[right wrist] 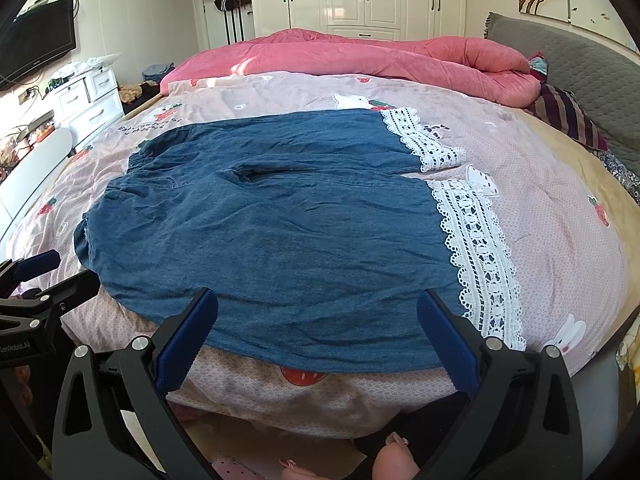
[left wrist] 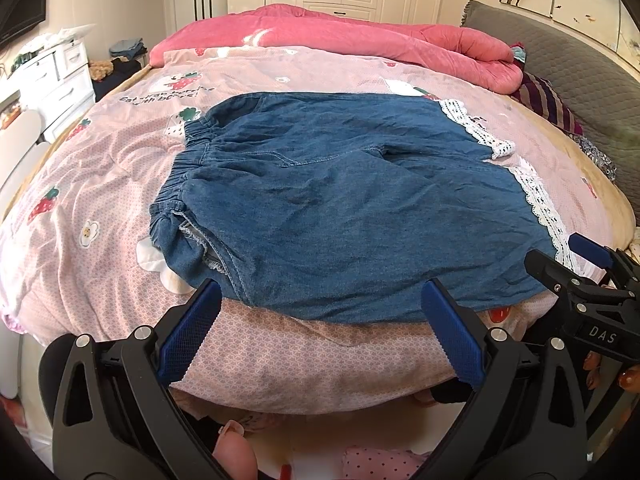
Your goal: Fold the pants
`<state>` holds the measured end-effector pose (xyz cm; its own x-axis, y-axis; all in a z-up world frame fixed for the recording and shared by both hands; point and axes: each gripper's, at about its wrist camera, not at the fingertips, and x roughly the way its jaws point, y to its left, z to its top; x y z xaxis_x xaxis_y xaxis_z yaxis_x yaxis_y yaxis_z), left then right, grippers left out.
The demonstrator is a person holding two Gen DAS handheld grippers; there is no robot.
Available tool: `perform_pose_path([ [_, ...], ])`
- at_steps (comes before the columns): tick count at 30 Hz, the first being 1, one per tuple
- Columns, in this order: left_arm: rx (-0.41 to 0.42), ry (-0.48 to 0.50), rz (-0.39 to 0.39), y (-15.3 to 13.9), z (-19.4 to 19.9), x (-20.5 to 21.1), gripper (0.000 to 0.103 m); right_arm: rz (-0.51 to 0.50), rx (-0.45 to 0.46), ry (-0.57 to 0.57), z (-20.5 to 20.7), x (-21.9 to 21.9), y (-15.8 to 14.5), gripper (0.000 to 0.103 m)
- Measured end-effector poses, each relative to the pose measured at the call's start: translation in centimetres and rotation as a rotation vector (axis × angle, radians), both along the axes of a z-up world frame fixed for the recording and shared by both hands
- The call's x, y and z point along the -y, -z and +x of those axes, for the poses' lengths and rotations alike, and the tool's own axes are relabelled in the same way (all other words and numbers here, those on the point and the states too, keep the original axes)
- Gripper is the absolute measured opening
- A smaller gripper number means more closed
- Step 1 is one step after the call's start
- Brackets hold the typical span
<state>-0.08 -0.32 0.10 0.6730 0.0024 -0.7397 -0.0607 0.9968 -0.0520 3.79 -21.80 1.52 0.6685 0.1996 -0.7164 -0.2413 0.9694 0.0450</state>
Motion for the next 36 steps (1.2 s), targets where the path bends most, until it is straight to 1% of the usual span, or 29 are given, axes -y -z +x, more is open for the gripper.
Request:
perform_pose_path([
  [29,-0.011,-0.006,0.003,0.2,0.2,-0.2,0.094,-0.01,-0.008,-0.017,0.4,-0.5,0.2,0.099],
  [36,-0.011,-0.016,0.002,0.3,0.9,-0.8,0.094,-0.011,-0.014,-0.021,1.0,-0.7,0.3,0.099],
])
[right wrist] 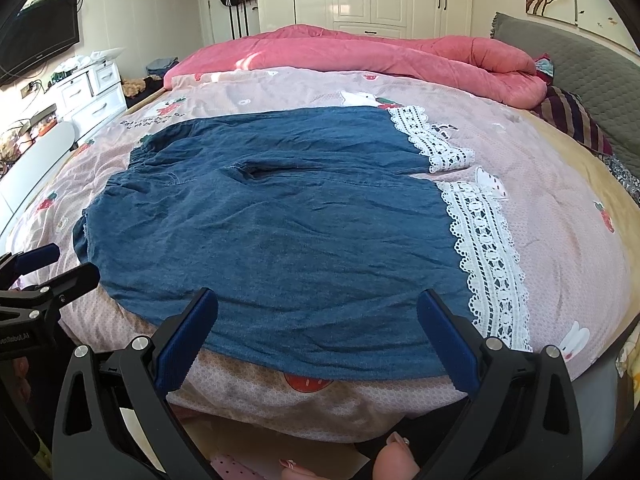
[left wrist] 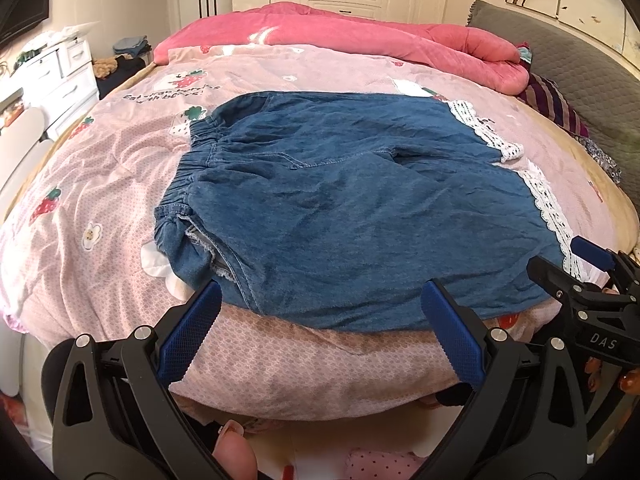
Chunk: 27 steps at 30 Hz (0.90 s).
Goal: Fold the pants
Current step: 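Grasp the waistband edge with the left gripper while the right gripper grasps the other waistband edge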
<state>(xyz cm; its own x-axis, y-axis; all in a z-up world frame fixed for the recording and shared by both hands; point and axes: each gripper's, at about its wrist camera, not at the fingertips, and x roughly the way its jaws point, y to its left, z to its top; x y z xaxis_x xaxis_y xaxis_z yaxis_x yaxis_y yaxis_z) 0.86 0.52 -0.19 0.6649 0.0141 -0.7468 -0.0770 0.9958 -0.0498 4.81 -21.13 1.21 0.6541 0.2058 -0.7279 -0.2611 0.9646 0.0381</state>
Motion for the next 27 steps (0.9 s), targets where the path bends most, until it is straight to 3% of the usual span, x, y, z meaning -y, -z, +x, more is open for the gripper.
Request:
perform_pose_path([
  [10,0.002,-0.032,-0.018,-0.3,2.7,-2.0,0.094,-0.02,-0.014,-0.048,3.0,-1.5,0.0,0.099],
  [17,-0.033,-0.081,-0.031,-0.3,6.6,-6.1,0.094,-0.012,-0.05,-0.145,7.4,-3.7,-0.6,0.099],
  [23,-0.021,-0.11,0.015,-1.0,11.2,-10.2,0.094,0.031,-0.128,-0.283,14.4,-6.6,-1.4,0.099],
  [27,-0.053,-0.087,0.112,-0.9,15.2,-11.9,0.094,-0.065,-0.114,-0.386,19.7,-9.2,-1.2,0.099],
])
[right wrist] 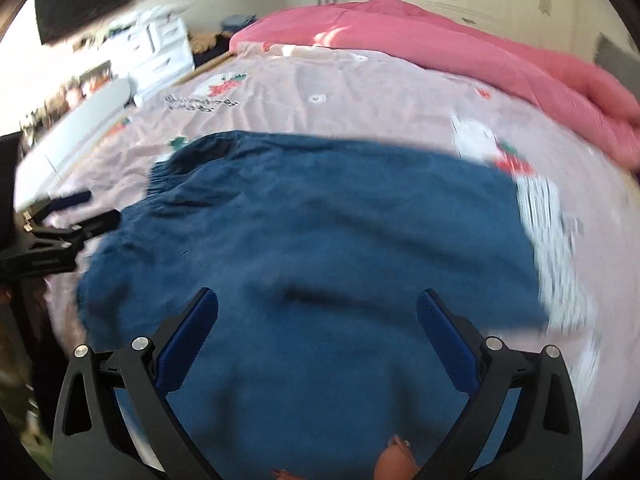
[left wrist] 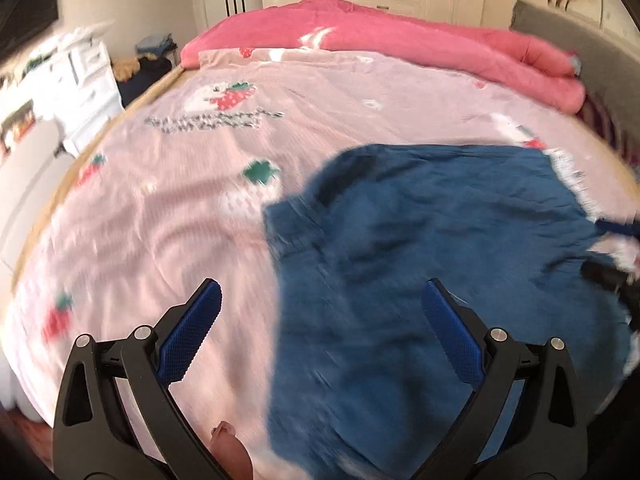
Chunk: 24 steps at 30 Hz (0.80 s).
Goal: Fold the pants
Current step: 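Grasp the waistband edge with the left gripper while the right gripper grasps the other waistband edge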
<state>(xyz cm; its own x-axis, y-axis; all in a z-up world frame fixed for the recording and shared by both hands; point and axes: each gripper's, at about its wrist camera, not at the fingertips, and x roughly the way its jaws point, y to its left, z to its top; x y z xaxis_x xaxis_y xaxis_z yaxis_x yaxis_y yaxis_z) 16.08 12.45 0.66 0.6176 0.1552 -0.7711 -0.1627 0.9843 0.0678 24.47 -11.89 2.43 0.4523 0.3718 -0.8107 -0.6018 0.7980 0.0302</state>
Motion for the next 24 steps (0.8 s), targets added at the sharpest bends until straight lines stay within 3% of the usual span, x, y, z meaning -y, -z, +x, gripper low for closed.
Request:
perform_pose_path([
  [4,-0.036,0.036,0.032,0.6,3.1,-1.2,0.094,-0.065,0.024,-0.081,4.8,-2.4,0.6,0.099],
  [14,-0.062,0.079,-0.031,2.6,8.4,-3.9,0.094,-0.125,-0.049,-0.271,13.2,-7.8,2.9,0.099],
  [16,-0.053,0.111,-0.03,2.7,9.0,-3.8,0.086,-0.137,-0.065,-0.285,14.6,-8.7,3.8,0.099],
  [20,-0.066,0.165,-0.021,3.2,10.0,-3.5,0.061,-0.126,-0.079,-0.313,15.8,-9.5,4.3,0.099],
  [24,-0.08,0.201,-0.065,3.7,10.2,-3.5,0.04,-0.109,-0.053,-0.388,15.3,-10.4,3.9,0.095],
])
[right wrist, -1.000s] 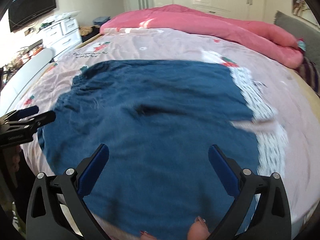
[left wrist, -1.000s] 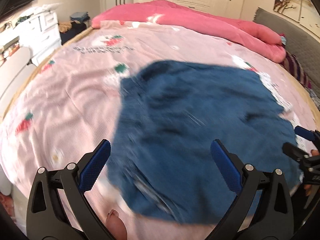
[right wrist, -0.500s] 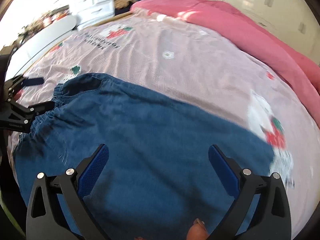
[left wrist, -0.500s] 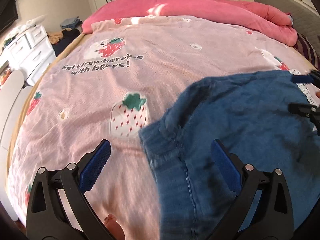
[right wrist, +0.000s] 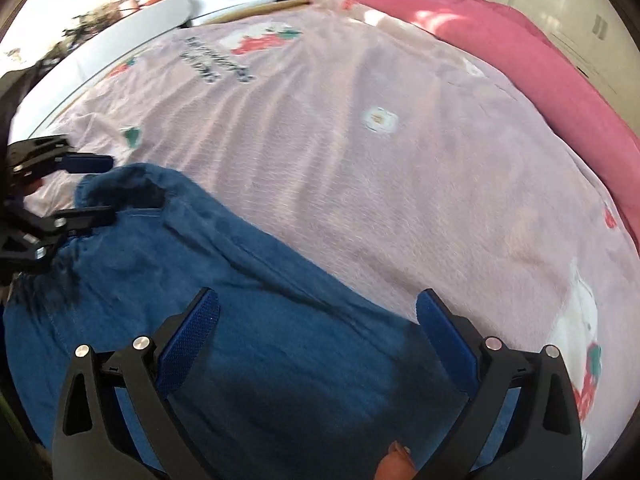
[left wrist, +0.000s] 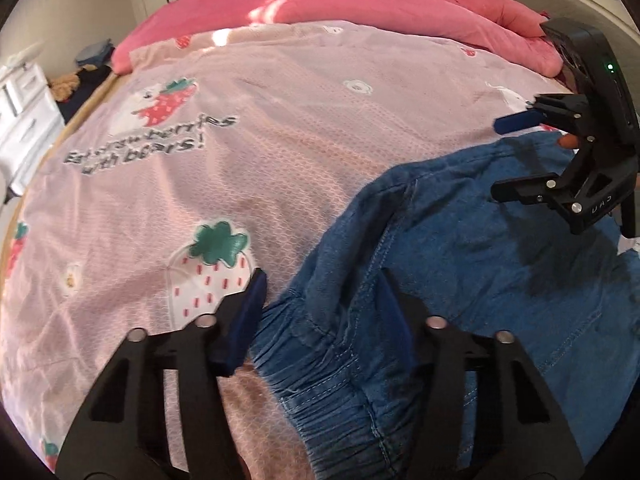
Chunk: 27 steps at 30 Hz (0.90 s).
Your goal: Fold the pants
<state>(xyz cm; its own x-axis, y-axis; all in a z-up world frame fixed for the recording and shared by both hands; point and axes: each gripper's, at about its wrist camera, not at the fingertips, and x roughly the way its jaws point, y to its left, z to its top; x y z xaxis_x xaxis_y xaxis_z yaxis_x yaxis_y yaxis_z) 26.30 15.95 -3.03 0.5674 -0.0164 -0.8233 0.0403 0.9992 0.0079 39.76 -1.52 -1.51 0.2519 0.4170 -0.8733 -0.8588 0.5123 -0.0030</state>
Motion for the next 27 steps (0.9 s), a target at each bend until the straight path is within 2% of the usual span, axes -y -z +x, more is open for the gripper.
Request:
perform_pose_path([
  [2,0.001,0.013,0.002,0.1,0.0,0.0,0.038,-0.021,0.009,-0.032,0.0,-0.8,0.3,0.077],
  [3,0.001,0.018,0.0,0.1,0.1,-0.1,0.032,-0.031,0.009,-0.044,0.0,-1.1,0.5,0.065],
  [5,0.001,0.016,-0.01,0.2,0.2,-0.3,0.028,-0.069,0.001,-0.073,0.1,-1.6,1.3,0.053],
  [6,0.001,0.016,-0.017,0.2,0.2,-0.4,0.025,-0.07,-0.006,-0.084,0.0,-1.8,1.5,0.044],
  [7,0.002,0.013,-0.024,0.3,0.3,-0.6,0.023,-0.058,-0.013,-0.092,-0.1,-1.8,1.5,0.033],
  [8,0.001,0.01,-0.028,0.4,0.3,-0.8,0.02,-0.046,-0.011,-0.094,-0.4,-1.7,1.3,0.029],
  [10,0.002,0.012,-0.043,0.5,0.3,-1.2,0.017,-0.027,0.004,-0.089,-0.6,-1.4,0.9,0.012],
  [13,0.007,0.019,-0.062,0.5,0.3,-1.3,0.014,0.032,0.01,-0.074,-0.9,-0.4,-0.2,0.004],
  [19,0.031,0.041,-0.077,0.0,-0.2,-1.3,0.008,0.146,0.035,-0.048,-3.0,1.7,-2.7,0.004],
  [23,0.07,0.065,-0.083,-1.4,-1.4,-0.8,0.007,0.221,0.032,-0.032,-5.1,3.5,-4.5,0.004],
  [27,0.108,0.102,-0.072,-2.9,-3.6,0.3,0.006,0.248,0.036,-0.025,-7.4,4.7,-5.6,0.004],
])
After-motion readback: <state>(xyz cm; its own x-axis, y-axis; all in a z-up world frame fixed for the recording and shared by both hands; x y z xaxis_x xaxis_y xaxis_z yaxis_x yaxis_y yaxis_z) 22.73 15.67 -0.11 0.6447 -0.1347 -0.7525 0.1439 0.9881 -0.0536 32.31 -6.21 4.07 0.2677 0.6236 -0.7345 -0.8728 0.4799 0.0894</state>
